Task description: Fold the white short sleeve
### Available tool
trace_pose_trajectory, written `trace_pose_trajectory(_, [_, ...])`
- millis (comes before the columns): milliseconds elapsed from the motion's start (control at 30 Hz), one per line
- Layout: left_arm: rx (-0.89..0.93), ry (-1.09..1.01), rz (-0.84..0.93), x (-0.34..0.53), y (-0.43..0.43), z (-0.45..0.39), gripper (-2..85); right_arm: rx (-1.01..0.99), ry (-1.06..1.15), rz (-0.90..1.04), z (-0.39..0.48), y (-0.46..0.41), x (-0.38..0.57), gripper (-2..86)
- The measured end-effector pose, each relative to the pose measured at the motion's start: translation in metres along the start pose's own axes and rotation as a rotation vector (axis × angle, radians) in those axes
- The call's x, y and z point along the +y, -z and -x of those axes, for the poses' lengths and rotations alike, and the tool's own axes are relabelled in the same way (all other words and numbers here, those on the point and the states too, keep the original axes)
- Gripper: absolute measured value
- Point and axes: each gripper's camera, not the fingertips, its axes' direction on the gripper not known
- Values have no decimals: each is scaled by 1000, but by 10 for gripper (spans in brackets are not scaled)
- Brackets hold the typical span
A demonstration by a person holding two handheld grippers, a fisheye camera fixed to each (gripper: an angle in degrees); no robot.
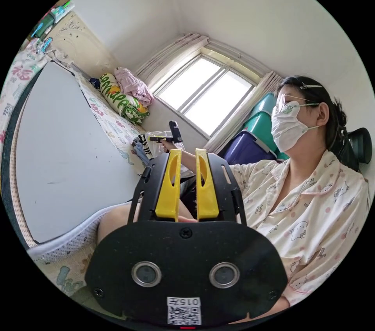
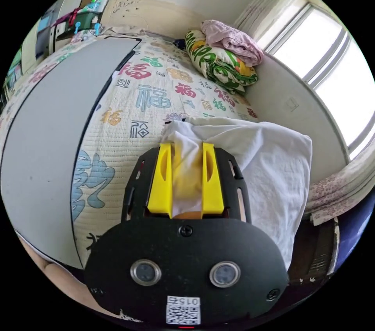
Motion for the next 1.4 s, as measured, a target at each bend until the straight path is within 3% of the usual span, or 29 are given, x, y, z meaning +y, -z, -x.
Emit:
trace_pose_trajectory(67, [-7,8,6,6,2,2,61,30,-4,-6,-8,3,5,82])
trace_pose_trajectory(167, [-25,0,27,7,-2,5,61,-88,-84,-39,-48,17,19,61])
trace_pose_trajectory(233, [-29,-6,35,5,-7,6,61,-245,-136,-153,-89,49,42,56])
trace_pose_trajectory(500, [-3,-48,1,-6,-36,-4,67,-570,-202,-589,-227,213,124,52])
trace_pose_trajectory(700, [-23,-87,-12,-33,-77,-28,143,-825,-64,-768,-219,278,151,52])
trace_pose_trajectory(833, [-26,-55,-119,-56,-95,-27,195,-1054,19,-667,-154,255,147,53])
trace_pose_trajectory(1100, [-45,302,-240,-41,-134,94,239,-1181,74,-392,-42,184,141,59])
trace_pose_trajectory(1267, [-132,354,-95,-31,-160,115,220,-1066,155,-329,-10,178,125,97])
trace_pose_trajectory(1400, [-236,359,-92,-17,-160,114,184,-1028,240,-343,0,176,120,130])
